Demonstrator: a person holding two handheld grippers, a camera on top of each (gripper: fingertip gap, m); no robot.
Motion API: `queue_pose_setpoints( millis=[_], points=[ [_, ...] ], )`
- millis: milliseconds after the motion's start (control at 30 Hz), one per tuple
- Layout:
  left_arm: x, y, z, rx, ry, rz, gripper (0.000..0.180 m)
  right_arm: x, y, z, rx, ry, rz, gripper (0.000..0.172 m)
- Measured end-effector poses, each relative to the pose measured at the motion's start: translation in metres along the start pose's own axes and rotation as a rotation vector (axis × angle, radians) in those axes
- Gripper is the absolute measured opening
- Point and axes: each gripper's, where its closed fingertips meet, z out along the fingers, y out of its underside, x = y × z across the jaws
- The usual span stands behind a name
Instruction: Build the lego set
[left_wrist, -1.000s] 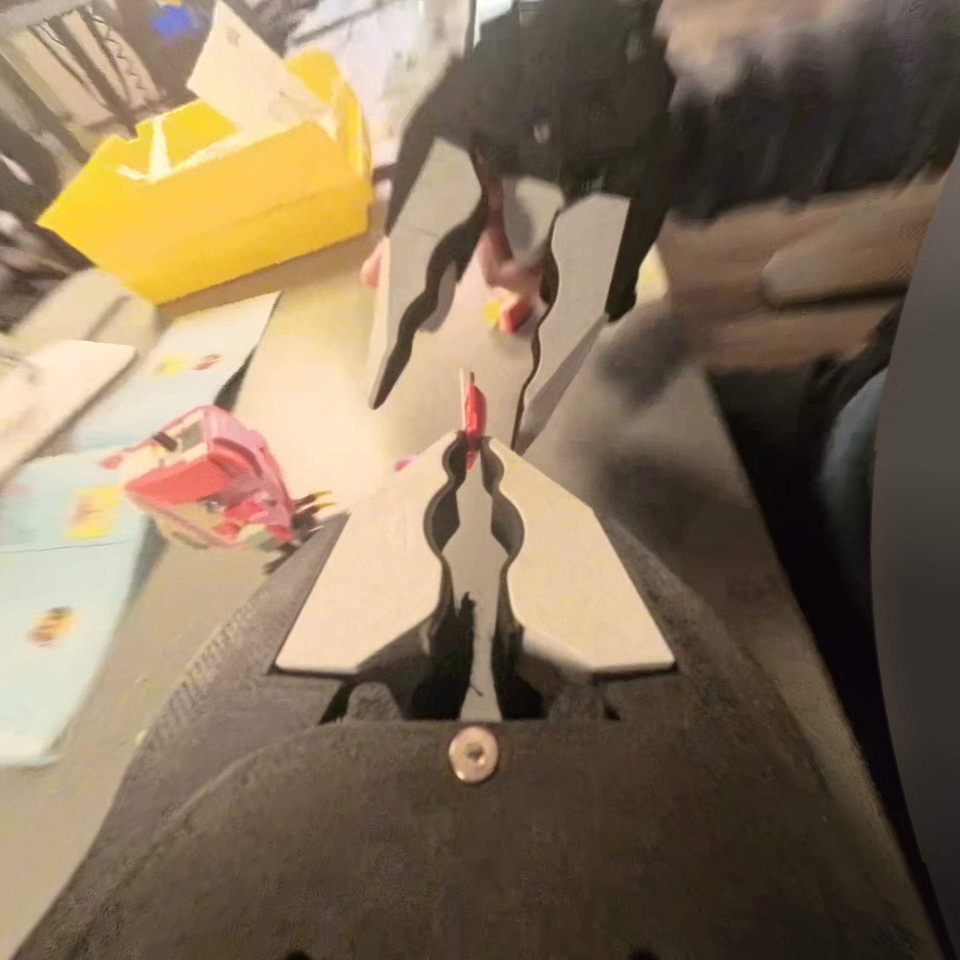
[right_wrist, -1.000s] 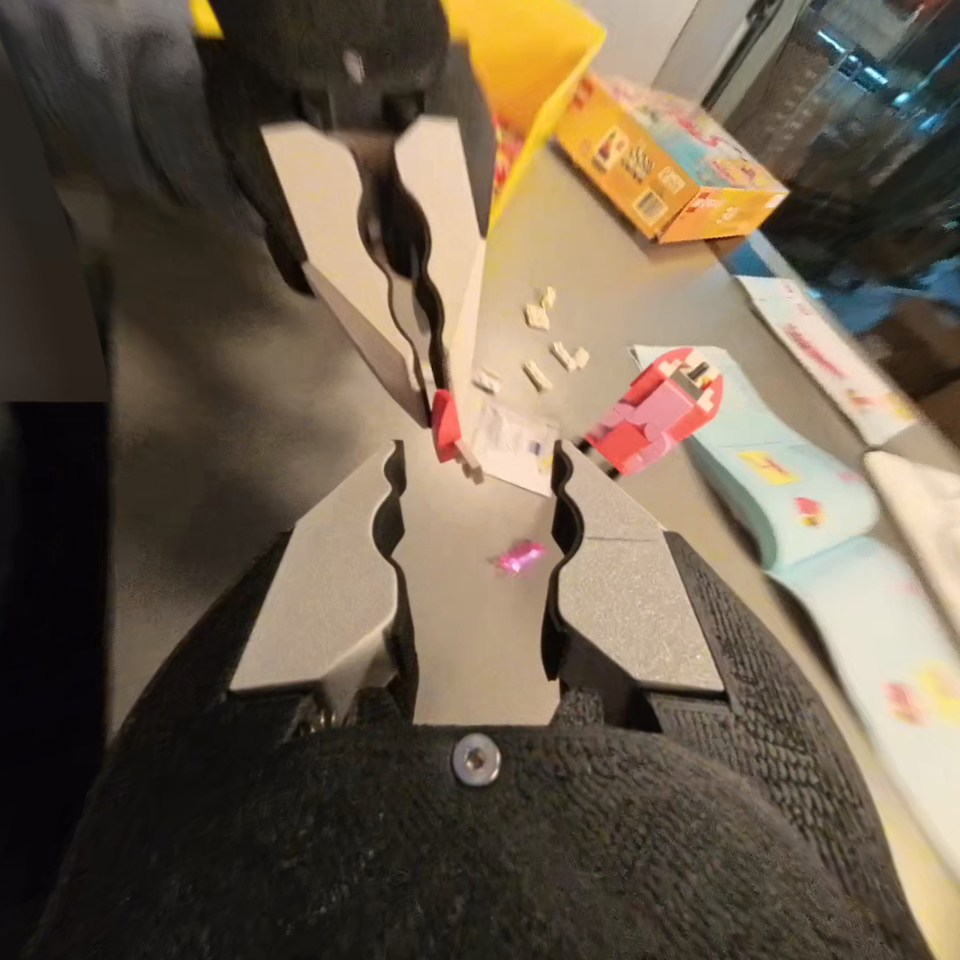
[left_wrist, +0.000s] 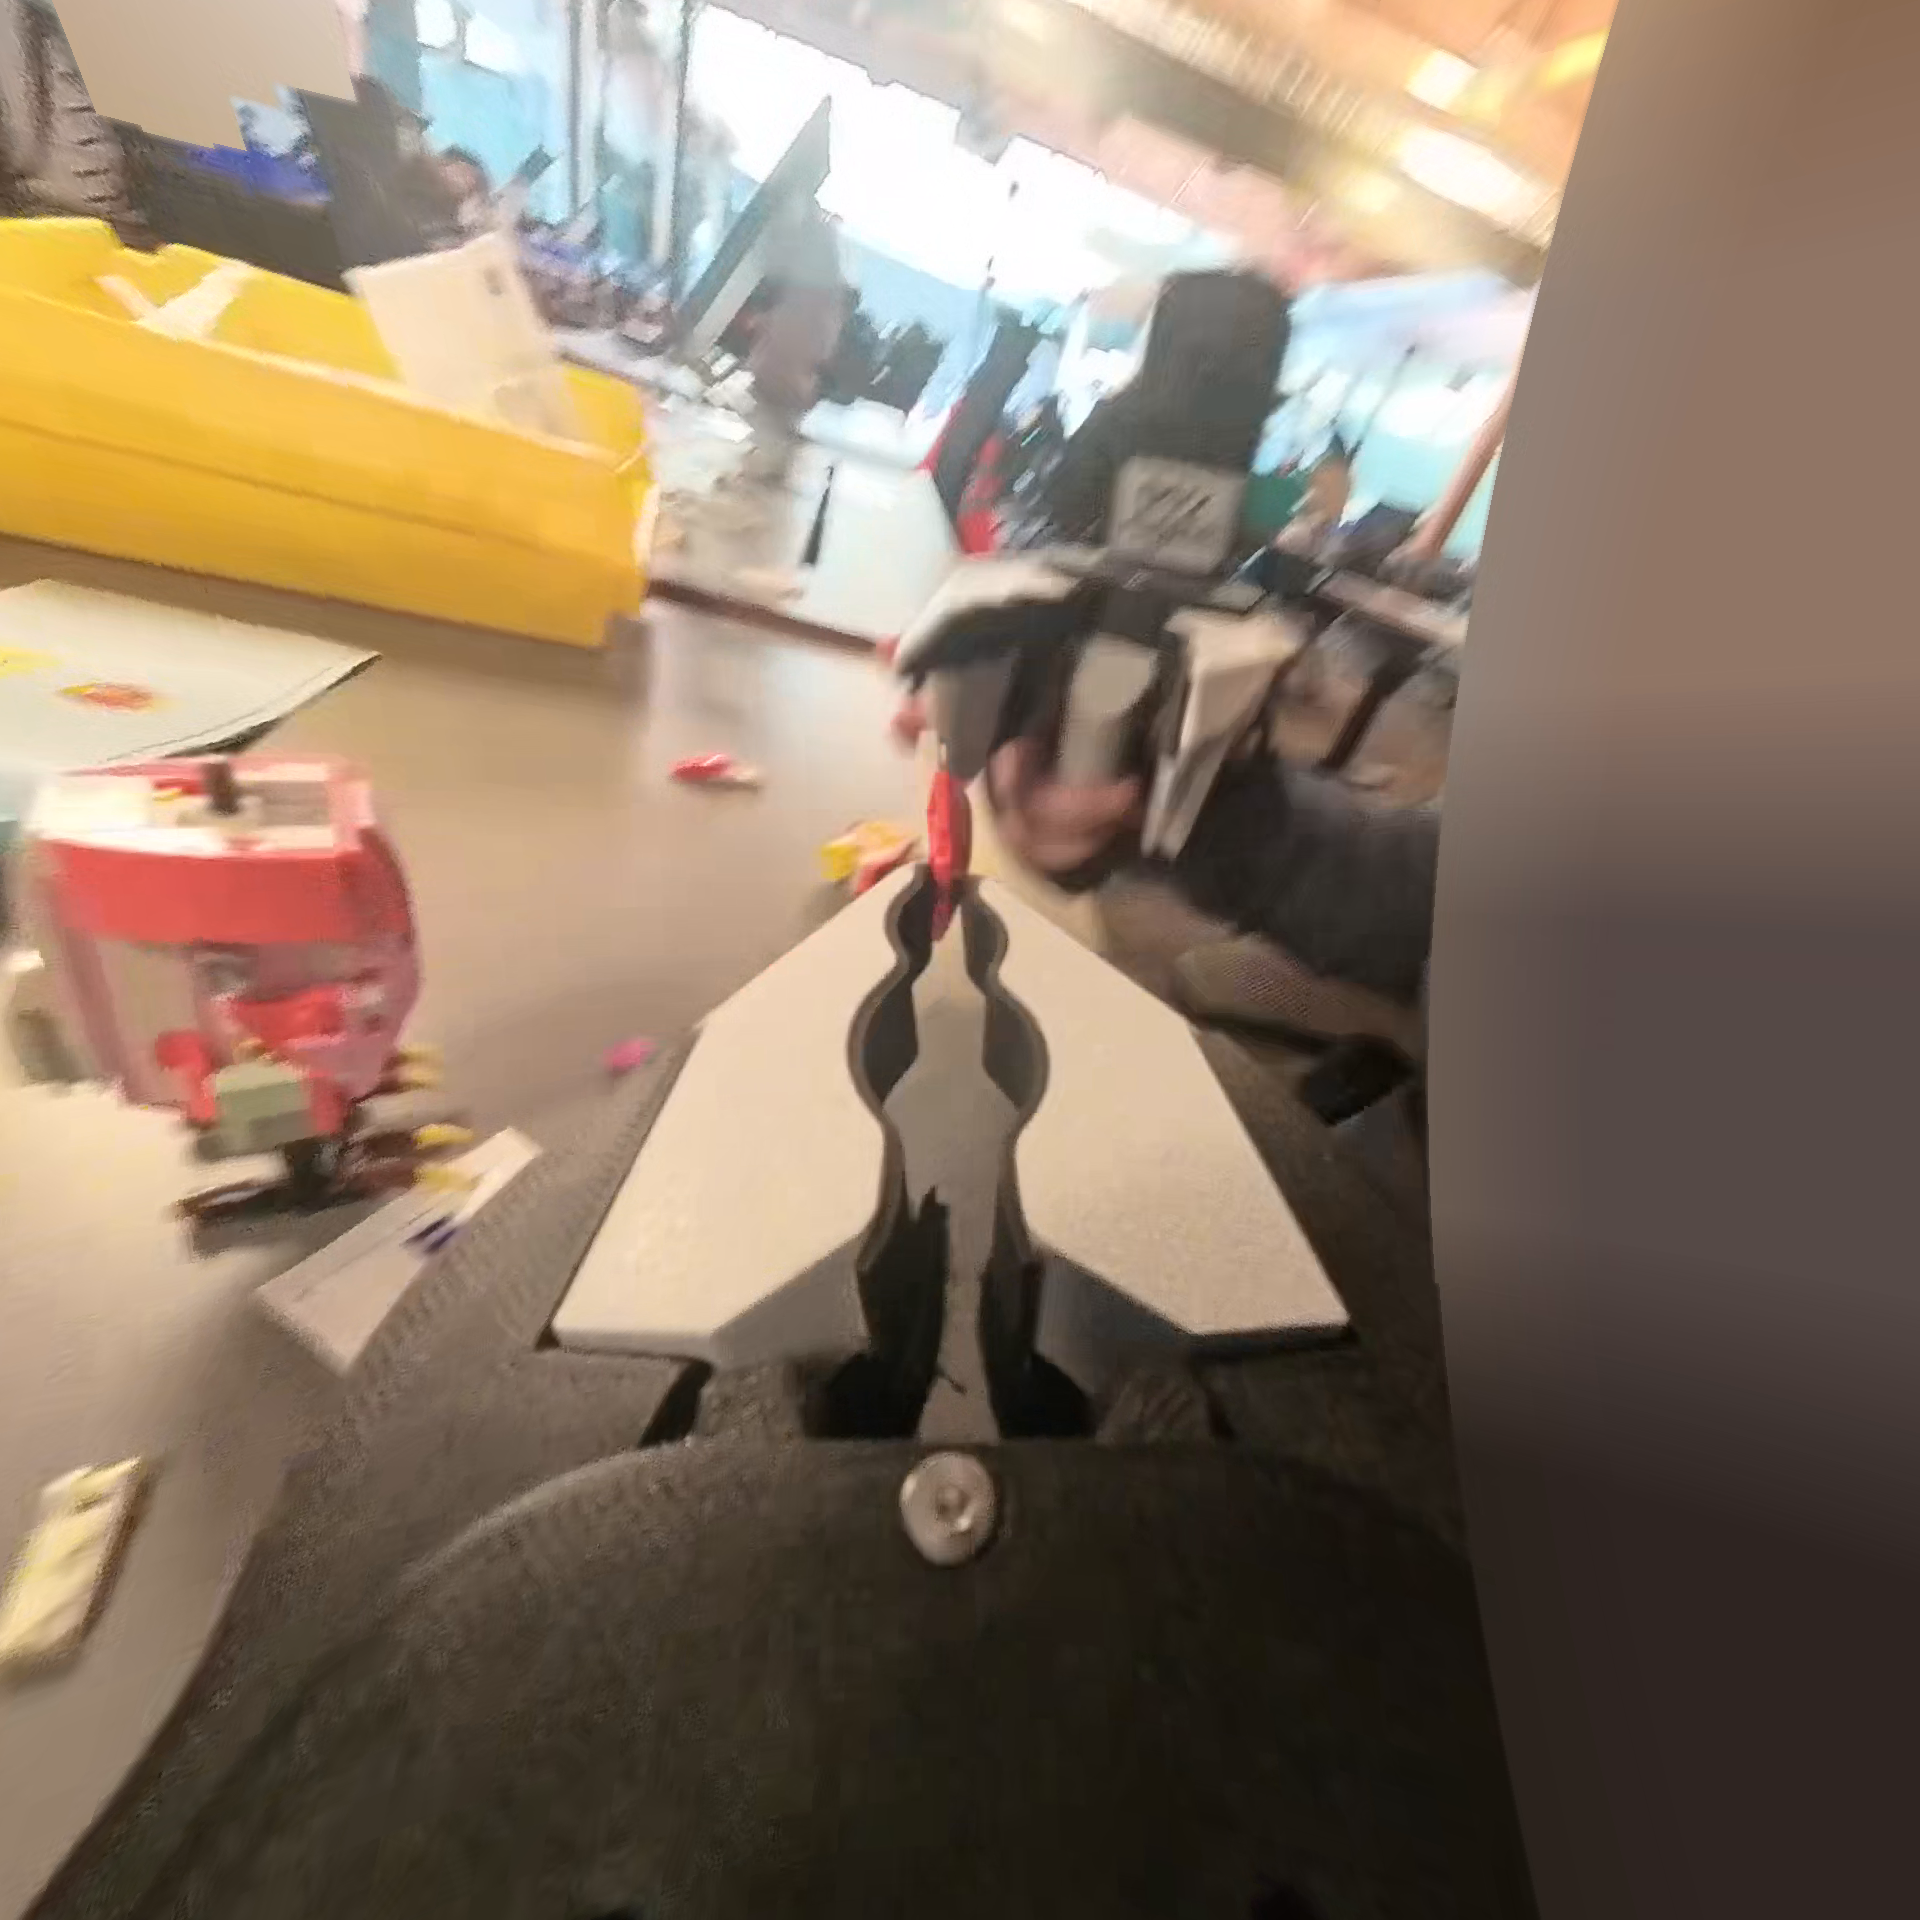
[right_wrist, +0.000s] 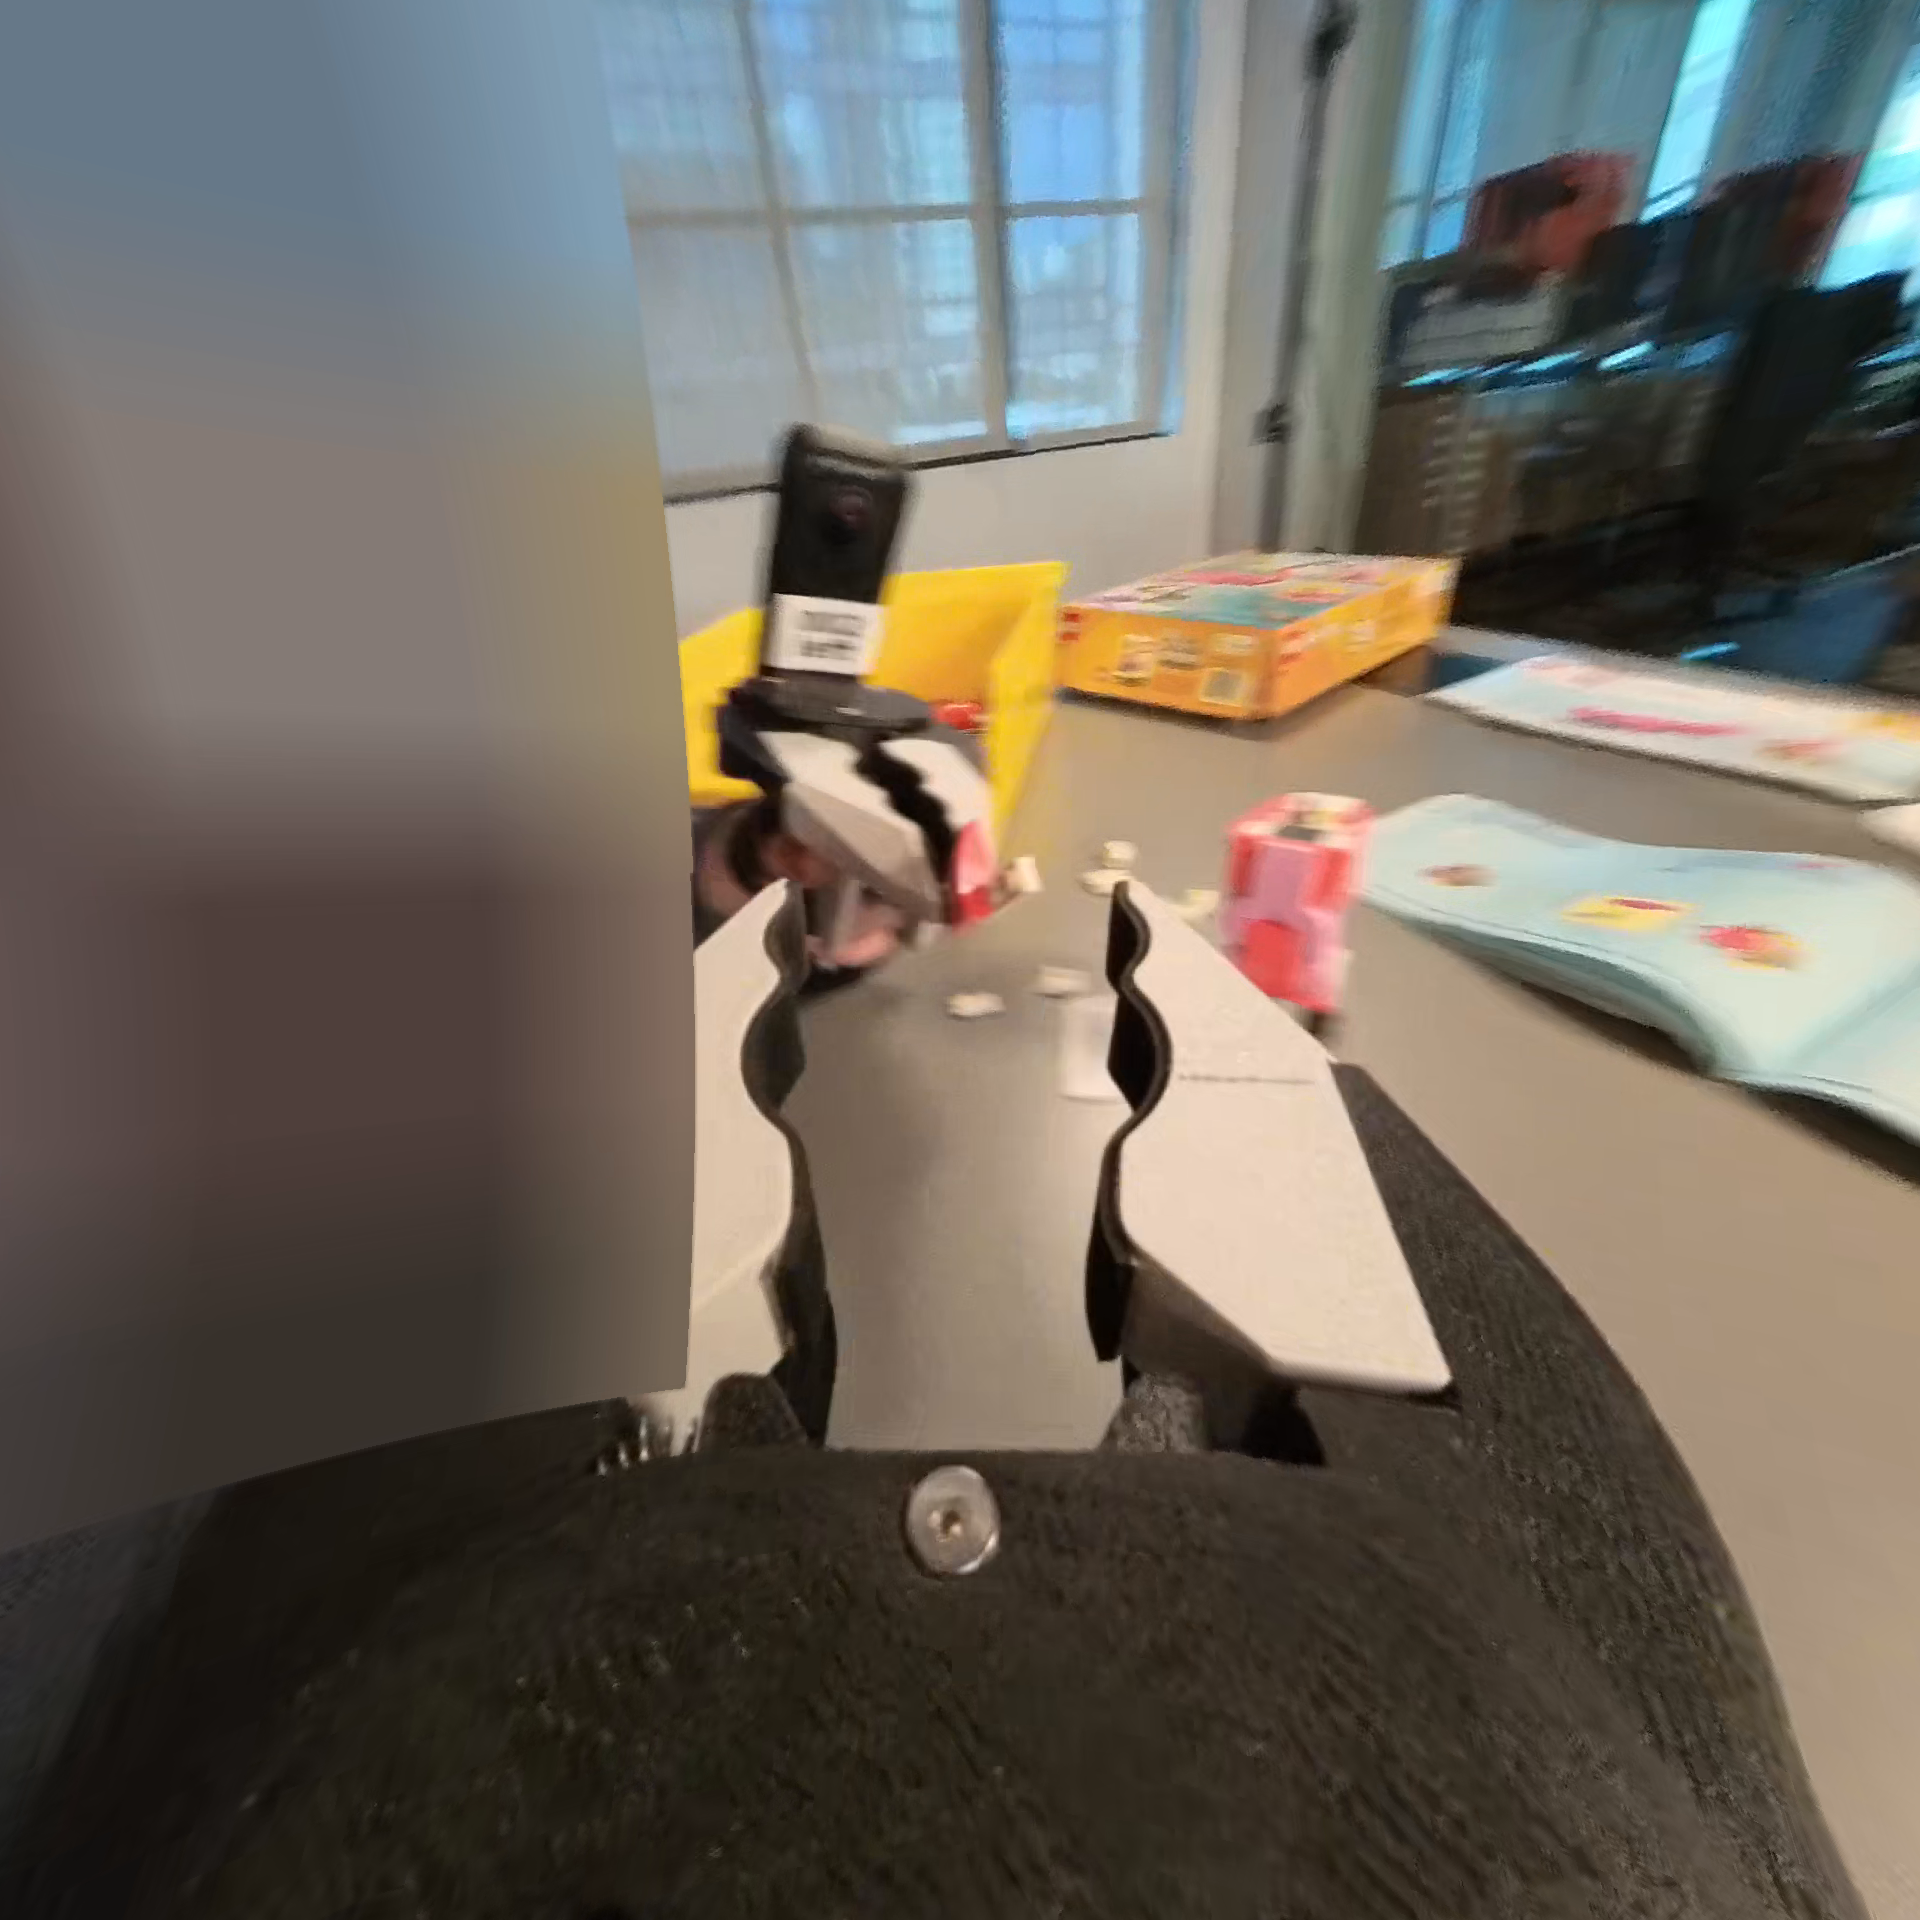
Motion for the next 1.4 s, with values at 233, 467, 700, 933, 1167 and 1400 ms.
queue_pose_setpoints(
  millis=[233, 467, 700, 933, 1167, 1400],
  points=[
    [-0.037, 0.035, 0.001, -0.290, -0.332, 0.298, 0.003, 0.095, 0.028, -0.121, -0.183, 0.628, -0.225, 0.049],
    [-0.038, 0.053, 0.007, -0.401, -0.341, 0.368, 0.004, 0.084, 0.088, -0.128, -0.467, 0.447, -0.028, 0.046],
    [-0.038, 0.055, 0.007, -0.410, -0.332, 0.362, 0.004, 0.079, 0.109, -0.130, -0.586, 0.424, 0.025, 0.040],
    [-0.036, 0.057, 0.008, -0.422, -0.328, 0.383, 0.004, 0.081, 0.117, -0.131, -0.640, 0.443, 0.025, 0.029],
    [-0.034, 0.057, 0.009, -0.420, -0.325, 0.400, 0.004, 0.084, 0.108, -0.122, -0.617, 0.450, -0.073, 0.028],
    [-0.027, 0.028, 0.007, -0.254, -0.424, 0.701, 0.003, 0.091, 0.070, -0.062, -0.417, 0.383, -0.335, 0.027]
  ],
)
